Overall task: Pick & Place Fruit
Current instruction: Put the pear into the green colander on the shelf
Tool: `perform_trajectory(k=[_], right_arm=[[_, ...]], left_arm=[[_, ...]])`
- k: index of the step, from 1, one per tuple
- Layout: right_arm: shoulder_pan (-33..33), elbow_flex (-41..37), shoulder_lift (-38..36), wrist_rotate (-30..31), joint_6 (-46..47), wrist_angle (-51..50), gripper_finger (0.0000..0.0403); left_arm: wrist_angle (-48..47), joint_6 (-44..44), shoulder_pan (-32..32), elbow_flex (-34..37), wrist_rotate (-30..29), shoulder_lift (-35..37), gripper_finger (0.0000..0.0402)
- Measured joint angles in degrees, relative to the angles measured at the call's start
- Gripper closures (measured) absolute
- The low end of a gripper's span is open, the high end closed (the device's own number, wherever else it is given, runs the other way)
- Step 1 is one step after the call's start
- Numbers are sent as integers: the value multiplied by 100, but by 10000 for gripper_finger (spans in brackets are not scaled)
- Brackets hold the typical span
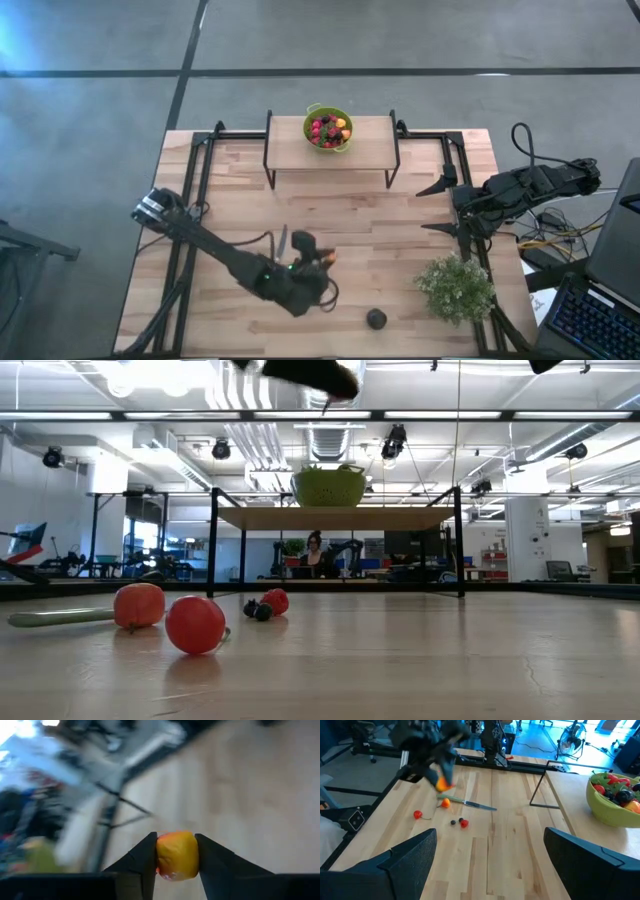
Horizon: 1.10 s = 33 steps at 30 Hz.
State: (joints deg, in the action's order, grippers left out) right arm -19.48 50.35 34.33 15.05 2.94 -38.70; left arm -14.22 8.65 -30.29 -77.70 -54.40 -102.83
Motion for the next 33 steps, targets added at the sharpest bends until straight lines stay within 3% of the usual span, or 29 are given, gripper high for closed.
perform_trajectory(k=[3,6,24,33], right_arm=[[2,0,0,0,1,-1,39],[0,0,-4,0,0,0,40],[1,0,-2,2,0,-1,40],[2,0,2,0,0,-2,39]], left_arm=[[228,279,219,-192,-517,0,278],[286,501,507,-401,-618,0,275],[297,1234,2549,-1714,-640,9,273],[251,1230,3552,-1816,-401,11,273]])
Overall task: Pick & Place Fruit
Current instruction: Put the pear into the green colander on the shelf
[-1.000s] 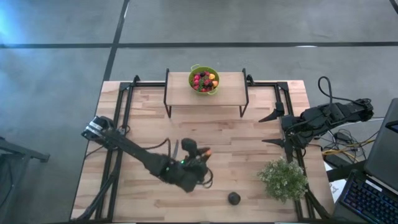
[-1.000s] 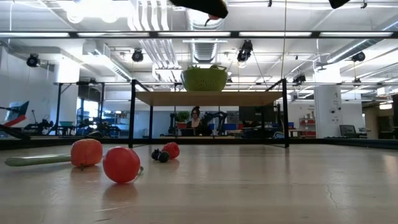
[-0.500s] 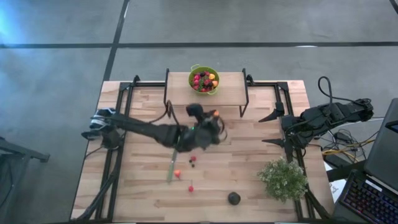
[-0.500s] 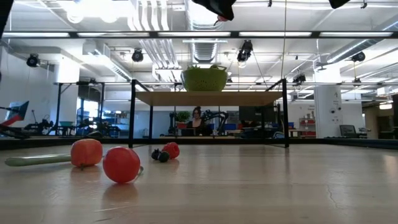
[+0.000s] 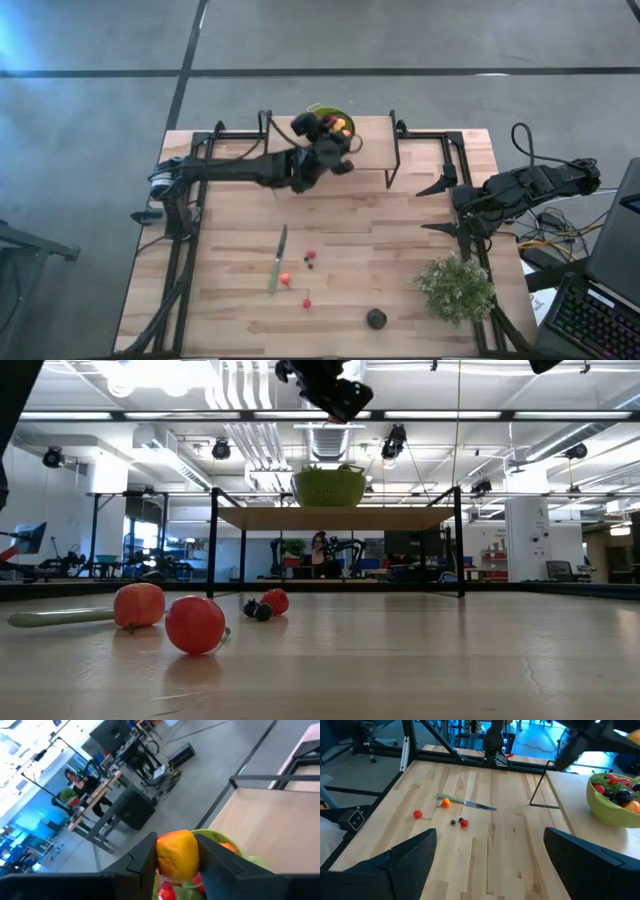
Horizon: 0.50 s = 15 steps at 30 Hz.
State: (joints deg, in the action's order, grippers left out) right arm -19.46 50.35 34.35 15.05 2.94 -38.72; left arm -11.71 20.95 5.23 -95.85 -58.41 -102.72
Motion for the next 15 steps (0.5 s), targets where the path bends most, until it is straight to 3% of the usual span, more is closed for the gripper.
perform_trajectory(k=[8,15], right_arm=[[-1,-1,-2,1,0,2,40],[-2,0,-2,0,0,2,40]], left_arm=[[-516,-674,709,4,1052,0,276],[-1359,-1832,1134,-101,2102,0,270]])
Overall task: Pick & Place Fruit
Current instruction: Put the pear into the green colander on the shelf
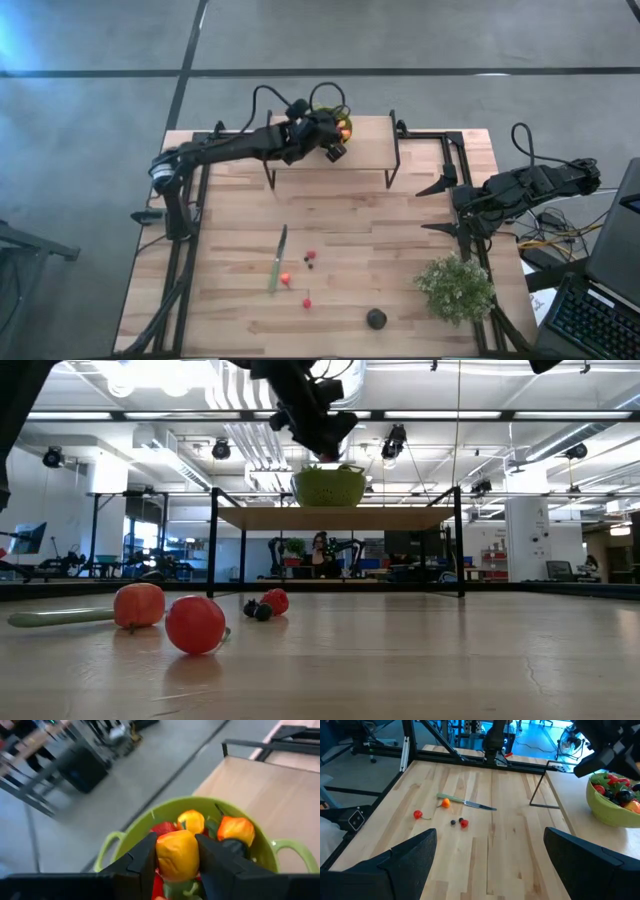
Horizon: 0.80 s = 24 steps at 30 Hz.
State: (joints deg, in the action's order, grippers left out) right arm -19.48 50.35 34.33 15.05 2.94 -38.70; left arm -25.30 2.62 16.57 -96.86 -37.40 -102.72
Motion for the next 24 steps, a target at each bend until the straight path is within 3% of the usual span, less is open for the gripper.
perform_trajectory(k=[8,24], right_arm=[[2,0,0,1,0,0,39],[1,-1,-6,1,0,0,40]], left_arm=[[-286,-317,90,11,475,0,272],[-485,-274,68,13,529,0,233]])
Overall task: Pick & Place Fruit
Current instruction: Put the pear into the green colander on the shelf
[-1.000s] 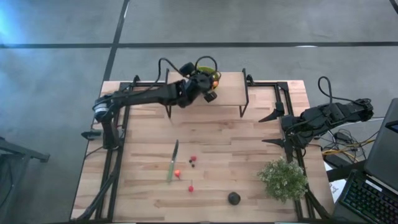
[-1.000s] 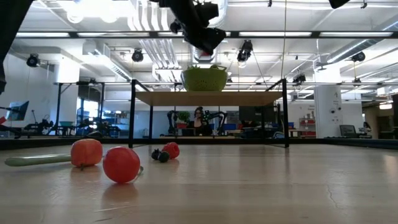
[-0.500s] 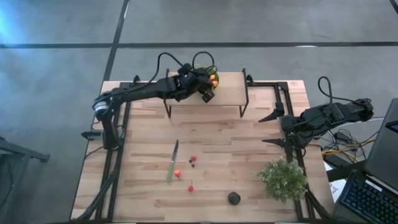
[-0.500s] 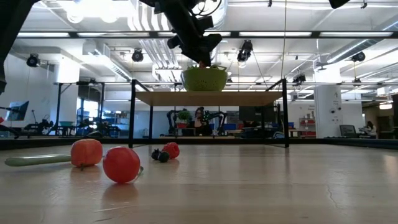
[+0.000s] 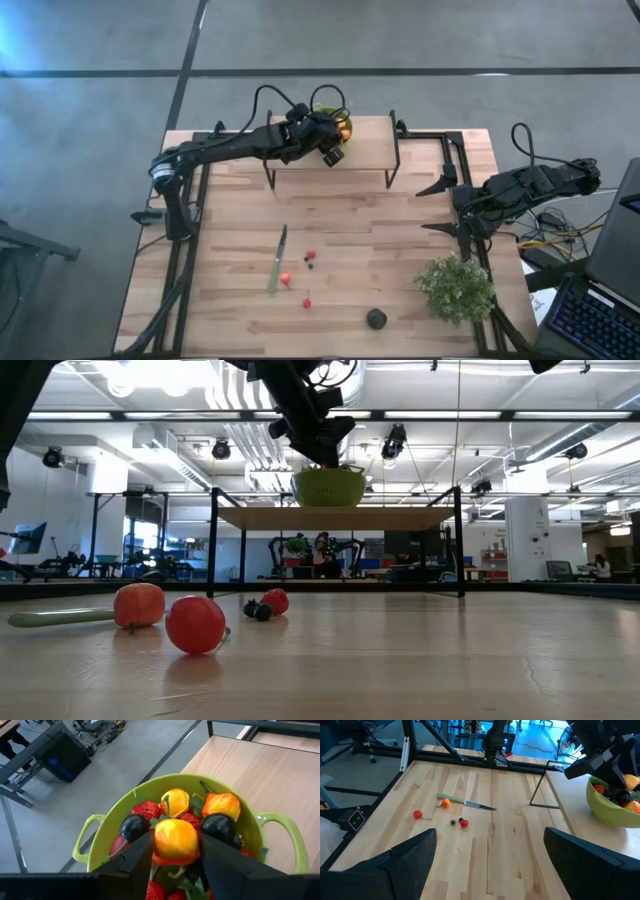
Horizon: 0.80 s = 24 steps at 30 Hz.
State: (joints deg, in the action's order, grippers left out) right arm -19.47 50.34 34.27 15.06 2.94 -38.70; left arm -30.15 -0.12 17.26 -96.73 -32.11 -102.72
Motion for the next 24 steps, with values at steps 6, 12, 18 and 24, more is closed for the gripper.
perform_trajectory(k=[6,12,18,24], right_arm=[[-1,1,1,-1,0,0,40],[1,1,1,-1,0,-2,40],[-1,1,4,-1,0,0,40],[1,1,6,0,0,0,39]], left_arm=[[-14,-24,-10,0,-3,0,207],[-102,24,-28,-2,-3,54,204],[-289,28,-66,-2,-10,282,204],[-554,30,-162,-2,-6,542,204]])
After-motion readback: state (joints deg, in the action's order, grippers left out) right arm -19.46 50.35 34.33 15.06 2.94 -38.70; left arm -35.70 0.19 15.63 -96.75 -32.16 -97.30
